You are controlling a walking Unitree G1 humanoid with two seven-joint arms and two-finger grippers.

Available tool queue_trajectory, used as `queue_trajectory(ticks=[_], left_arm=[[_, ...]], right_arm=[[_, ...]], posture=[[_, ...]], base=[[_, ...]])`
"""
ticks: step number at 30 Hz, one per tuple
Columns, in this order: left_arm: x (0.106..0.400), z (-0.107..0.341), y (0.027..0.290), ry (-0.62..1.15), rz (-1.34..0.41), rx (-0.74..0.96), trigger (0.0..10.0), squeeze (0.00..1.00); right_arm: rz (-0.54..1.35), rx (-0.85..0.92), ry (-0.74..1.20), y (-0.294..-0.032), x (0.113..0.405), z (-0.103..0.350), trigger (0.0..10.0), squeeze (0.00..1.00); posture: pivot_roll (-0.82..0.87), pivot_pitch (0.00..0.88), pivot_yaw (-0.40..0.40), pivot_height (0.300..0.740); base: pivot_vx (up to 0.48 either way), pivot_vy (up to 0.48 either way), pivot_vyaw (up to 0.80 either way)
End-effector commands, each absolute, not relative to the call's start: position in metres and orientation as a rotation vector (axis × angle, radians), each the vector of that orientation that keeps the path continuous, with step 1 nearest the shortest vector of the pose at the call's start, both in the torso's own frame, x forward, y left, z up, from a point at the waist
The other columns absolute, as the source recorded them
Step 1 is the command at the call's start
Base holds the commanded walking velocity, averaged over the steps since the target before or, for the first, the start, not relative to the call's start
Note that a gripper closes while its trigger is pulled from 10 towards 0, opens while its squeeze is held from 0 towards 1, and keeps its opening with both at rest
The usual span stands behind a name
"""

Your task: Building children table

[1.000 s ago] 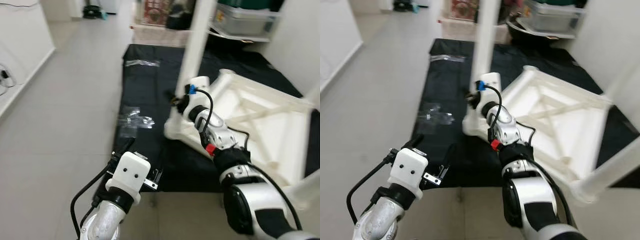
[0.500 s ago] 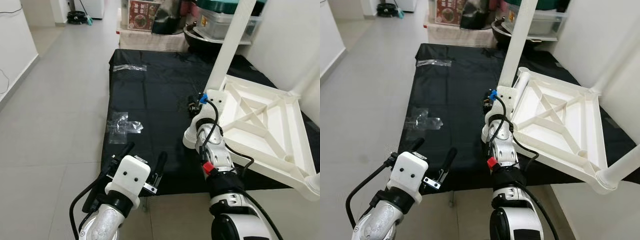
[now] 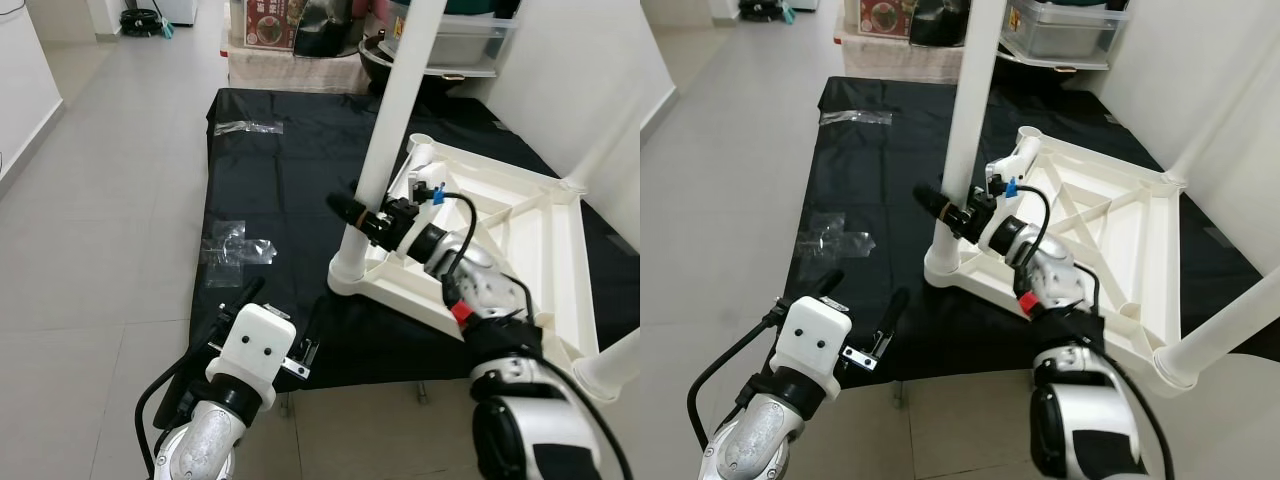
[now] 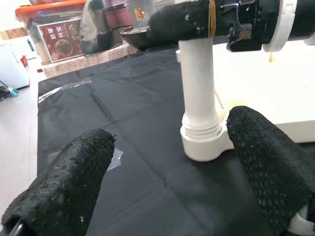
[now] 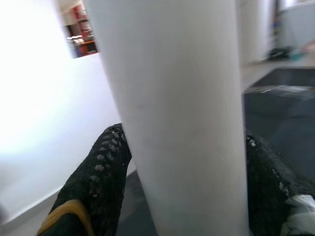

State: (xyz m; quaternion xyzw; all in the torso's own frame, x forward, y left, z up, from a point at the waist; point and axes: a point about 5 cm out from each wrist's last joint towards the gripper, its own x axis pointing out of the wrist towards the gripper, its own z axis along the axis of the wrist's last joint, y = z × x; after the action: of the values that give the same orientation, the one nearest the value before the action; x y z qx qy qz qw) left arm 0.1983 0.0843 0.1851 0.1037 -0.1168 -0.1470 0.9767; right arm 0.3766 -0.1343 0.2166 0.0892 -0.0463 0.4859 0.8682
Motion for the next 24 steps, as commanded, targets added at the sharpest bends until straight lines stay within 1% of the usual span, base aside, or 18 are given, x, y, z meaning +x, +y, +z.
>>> queue_trajectory(ticks=[1,2,3,4,6,7,8,9,10,13,14,16,17,18,19,21,22,24], left_arm=[[0.199,0.182,0.081,-0.217,-0.309,0.211,10.0,0.00],[0.199,0.182,0.081,-0.218,-0.311,0.213,10.0,0.00],[0.199,0.182,0.081,-0.218,-0.311,0.213,10.0,0.00],[0.199,0.181,0.081,-0.217,-0.310,0.215,10.0,0.00],[0.199,0.181,0.081,-0.217,-0.310,0.215,10.0,0.00],[0.199,0.181,0.082,-0.216,-0.309,0.216,10.0,0.00],[0.199,0.181,0.082,-0.216,-0.309,0.216,10.0,0.00],[0.198,0.181,0.082,-0.215,-0.307,0.217,10.0,0.00],[0.198,0.181,0.082,-0.214,-0.307,0.216,10.0,0.00],[0.198,0.181,0.082,-0.214,-0.308,0.217,10.0,0.00],[0.198,0.181,0.082,-0.213,-0.306,0.211,10.0,0.00],[0.198,0.181,0.082,-0.213,-0.306,0.211,10.0,0.00],[0.198,0.181,0.082,-0.212,-0.305,0.209,10.0,0.00],[0.197,0.180,0.081,-0.211,-0.306,0.207,10.0,0.00],[0.197,0.180,0.081,-0.211,-0.306,0.207,10.0,0.00],[0.196,0.180,0.080,-0.211,-0.310,0.209,10.0,0.00],[0.196,0.179,0.080,-0.211,-0.312,0.212,10.0,0.00],[0.196,0.179,0.080,-0.209,-0.316,0.212,10.0,0.00]], right_arm=[[1.223,0.145,-0.019,-0.111,0.371,0.210,10.0,0.00],[1.279,0.123,0.002,-0.105,0.370,0.208,10.0,0.00],[1.279,0.123,0.002,-0.105,0.370,0.208,10.0,0.00],[1.311,0.102,0.014,-0.099,0.370,0.207,10.0,0.00],[1.311,0.102,0.014,-0.099,0.370,0.207,10.0,0.00],[1.327,0.085,0.015,-0.093,0.371,0.207,10.0,0.00],[1.327,0.085,0.015,-0.093,0.371,0.207,10.0,0.00],[1.322,0.069,0.006,-0.089,0.372,0.208,7.1,0.00],[1.283,0.068,-0.010,-0.087,0.375,0.210,0.0,0.00],[1.256,0.075,-0.032,-0.088,0.376,0.212,0.0,0.00],[1.221,0.076,-0.048,-0.091,0.378,0.213,0.0,0.00],[1.221,0.076,-0.048,-0.091,0.378,0.213,0.0,0.00],[1.173,0.081,-0.063,-0.094,0.380,0.214,0.0,0.00],[1.030,0.068,-0.070,-0.096,0.386,0.213,0.0,0.00],[1.030,0.068,-0.070,-0.096,0.386,0.213,0.0,0.00],[0.849,0.061,-0.066,-0.098,0.392,0.211,0.0,0.00],[0.808,0.062,-0.059,-0.097,0.393,0.210,0.0,0.00],[0.489,0.069,-0.033,-0.100,0.397,0.200,0.0,0.00]], posture=[[0.11,0.087,-0.117,0.740],[0.12,0.089,-0.120,0.740],[0.12,0.089,-0.120,0.740],[0.12,0.090,-0.119,0.740],[0.12,0.090,-0.119,0.740],[0.12,0.092,-0.121,0.740],[0.12,0.092,-0.121,0.740],[0.12,0.092,-0.121,0.740],[0.12,0.092,-0.121,0.740],[0.12,0.093,-0.122,0.740],[0.12,0.091,-0.122,0.740],[0.12,0.091,-0.122,0.740],[0.11,0.087,-0.122,0.740],[0.12,0.083,-0.120,0.740],[0.12,0.083,-0.120,0.740],[0.11,0.083,-0.120,0.740],[0.11,0.083,-0.120,0.740],[0.10,0.077,-0.112,0.740]], base=[[0.000,0.000,0.00],[0.000,0.000,0.00],[0.000,0.000,0.00],[0.000,0.000,0.00],[0.000,0.000,0.00],[0.000,0.000,0.00],[0.000,0.000,0.00],[0.000,0.000,0.00],[0.000,0.000,0.00],[0.000,0.000,0.00],[0.000,0.000,0.00],[0.000,0.000,0.00],[0.000,0.000,0.00],[0.000,0.000,0.00],[0.000,0.000,0.00],[0.000,0.000,0.00],[0.000,0.000,0.00],[0.000,0.000,0.00]])
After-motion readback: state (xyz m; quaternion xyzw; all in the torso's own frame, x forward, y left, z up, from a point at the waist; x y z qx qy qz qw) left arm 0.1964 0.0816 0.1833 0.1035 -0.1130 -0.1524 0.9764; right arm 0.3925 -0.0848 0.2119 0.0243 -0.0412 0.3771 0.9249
